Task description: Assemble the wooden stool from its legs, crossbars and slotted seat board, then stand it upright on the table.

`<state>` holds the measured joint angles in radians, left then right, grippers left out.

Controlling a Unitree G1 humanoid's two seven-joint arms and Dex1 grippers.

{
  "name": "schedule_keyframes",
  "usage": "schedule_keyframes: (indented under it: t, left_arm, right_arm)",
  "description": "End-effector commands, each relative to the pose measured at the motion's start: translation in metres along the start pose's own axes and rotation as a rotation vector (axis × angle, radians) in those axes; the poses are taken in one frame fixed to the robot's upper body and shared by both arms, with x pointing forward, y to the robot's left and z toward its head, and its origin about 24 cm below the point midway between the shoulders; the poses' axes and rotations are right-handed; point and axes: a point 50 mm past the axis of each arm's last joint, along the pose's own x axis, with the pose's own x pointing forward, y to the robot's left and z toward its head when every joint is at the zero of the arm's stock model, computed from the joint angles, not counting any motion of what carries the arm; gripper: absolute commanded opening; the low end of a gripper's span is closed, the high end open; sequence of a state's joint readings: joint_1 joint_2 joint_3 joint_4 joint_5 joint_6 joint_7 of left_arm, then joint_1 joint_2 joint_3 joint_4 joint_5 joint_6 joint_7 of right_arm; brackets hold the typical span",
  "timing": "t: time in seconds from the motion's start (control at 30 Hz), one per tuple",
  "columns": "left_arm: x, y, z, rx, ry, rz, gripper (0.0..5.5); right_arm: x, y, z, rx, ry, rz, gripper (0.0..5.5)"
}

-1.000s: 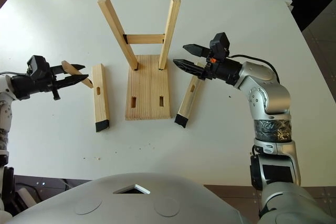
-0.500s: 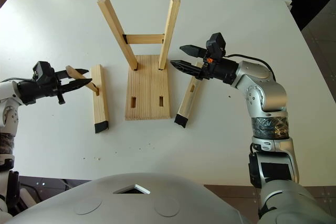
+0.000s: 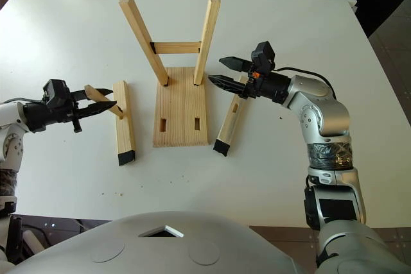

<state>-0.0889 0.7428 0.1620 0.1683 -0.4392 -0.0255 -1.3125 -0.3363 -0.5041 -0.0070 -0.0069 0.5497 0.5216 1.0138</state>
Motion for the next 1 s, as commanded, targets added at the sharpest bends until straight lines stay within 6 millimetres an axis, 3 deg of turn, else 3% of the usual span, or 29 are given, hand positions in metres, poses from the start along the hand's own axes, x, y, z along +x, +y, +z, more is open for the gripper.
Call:
schedule_keyframes:
  t: [0.03,0.27,0.67,1.0]
  left_arm:
    - [-0.005,0.001,-0.002,-0.004,0.041,-0.017,1.31]
    - [-0.005,-0.002,-0.017,-0.05,0.058,-0.009,1.31]
    - [0.002,-0.02,-0.014,-0.004,0.118,-0.149,1.31]
    - [-0.002,-0.033,-0.018,-0.116,0.162,-0.212,1.31]
  right_arm:
    - [-0.001,0.0,0.004,-0.009,-0.012,-0.008,3.51]
    - [0.002,-0.001,0.004,-0.009,-0.017,-0.001,3.51]
    - [0.001,0.004,-0.001,-0.002,-0.023,-0.007,3.51]
    - [-0.004,0.016,-0.008,0.028,-0.039,-0.031,3.51]
